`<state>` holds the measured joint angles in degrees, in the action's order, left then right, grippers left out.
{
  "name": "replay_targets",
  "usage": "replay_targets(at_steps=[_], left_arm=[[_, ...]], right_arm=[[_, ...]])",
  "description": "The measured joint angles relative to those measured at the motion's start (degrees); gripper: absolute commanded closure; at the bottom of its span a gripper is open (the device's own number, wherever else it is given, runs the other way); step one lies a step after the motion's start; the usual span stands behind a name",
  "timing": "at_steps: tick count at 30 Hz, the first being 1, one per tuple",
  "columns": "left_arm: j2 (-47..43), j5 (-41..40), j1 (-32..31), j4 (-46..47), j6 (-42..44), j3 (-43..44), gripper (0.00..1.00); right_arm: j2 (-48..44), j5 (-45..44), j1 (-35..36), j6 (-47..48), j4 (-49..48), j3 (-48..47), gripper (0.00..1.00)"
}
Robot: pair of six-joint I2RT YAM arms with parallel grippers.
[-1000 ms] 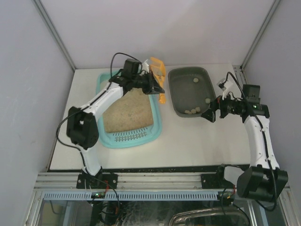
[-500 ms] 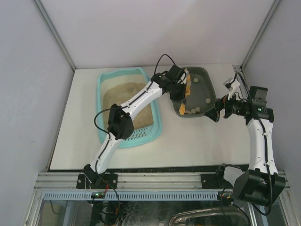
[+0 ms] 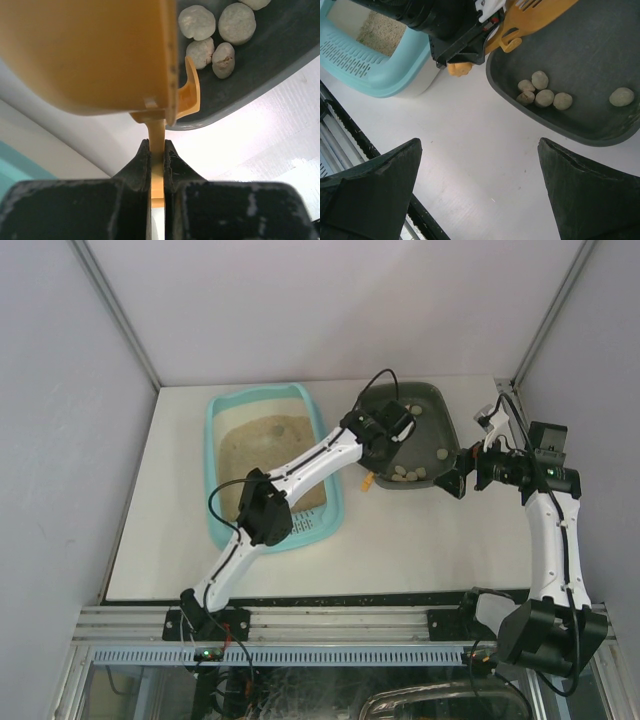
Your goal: Clean the litter box
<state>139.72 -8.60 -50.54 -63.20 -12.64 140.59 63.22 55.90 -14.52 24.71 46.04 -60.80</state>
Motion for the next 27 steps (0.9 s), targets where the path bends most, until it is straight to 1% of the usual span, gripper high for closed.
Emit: replay_targets(at_steps=[3, 4, 5, 6, 7, 9, 11, 14, 16, 18, 20, 23, 27], left_arm=[[-1.16, 1.70, 1.11, -0.17, -1.51, -0.76, 1.00], [-2.71, 2.93, 1.81, -0.07, -3.06, -2.23, 1.00], [-5.14, 6.03, 2.78, 0.24, -6.05, -6.75, 1.00], [-5.14, 6.03, 2.78, 0.24, -6.05, -6.75, 1.00], [-11.08, 8.44, 5.18, 2.03, -8.59, -11.02, 1.00], [-22.03, 15.39, 9.60, 6.32, -13.88, -23.39, 1.00], [-33.73, 21.70, 15.69, 10.67, -19.71, -35.39, 1.00], [-47.58, 26.43, 24.46, 17.16, -26.67, -49.18, 1.00], [-53.70, 28.35, 28.11, 18.47, -30.47, -55.12, 1.00], [-56.06, 30.23, 28.79, 18.86, -32.46, -57.99, 1.00], [-56.17, 31.91, 28.76, 18.88, -33.51, -59.47, 1.00], [-53.64, 34.27, 29.53, 16.76, -33.53, -60.24, 1.00], [-48.19, 36.68, 32.83, 14.45, -31.93, -60.81, 1.00]], right_arm=[[0.00, -0.07, 0.00, 0.00, 0.02, 0.00, 0.00], [0.00, -0.07, 0.00, 0.00, 0.02, 0.00, 0.00], [0.00, -0.07, 0.00, 0.02, 0.02, 0.00, 0.00], [0.02, -0.07, -0.02, 0.04, 0.02, 0.00, 0.00], [0.13, -0.07, 0.00, 0.07, 0.02, 0.00, 0.00], [0.57, -0.09, 0.02, 0.15, 0.04, 0.00, 0.00], [1.38, -0.37, 0.50, 0.24, 0.04, 0.00, 0.00], [2.12, -1.53, 2.43, 0.52, 0.04, 0.02, 0.00], [2.16, -2.54, 4.44, 0.90, 0.02, 0.09, 0.00], [2.16, -3.48, 5.99, 1.09, 0.02, 0.11, 0.00], [2.16, -4.52, 7.45, 1.31, 0.02, 0.11, 0.00], [2.16, -5.75, 9.01, 1.55, 0.02, 0.11, 0.00], [2.34, -6.75, 9.51, 2.16, 0.04, 0.13, 0.00]])
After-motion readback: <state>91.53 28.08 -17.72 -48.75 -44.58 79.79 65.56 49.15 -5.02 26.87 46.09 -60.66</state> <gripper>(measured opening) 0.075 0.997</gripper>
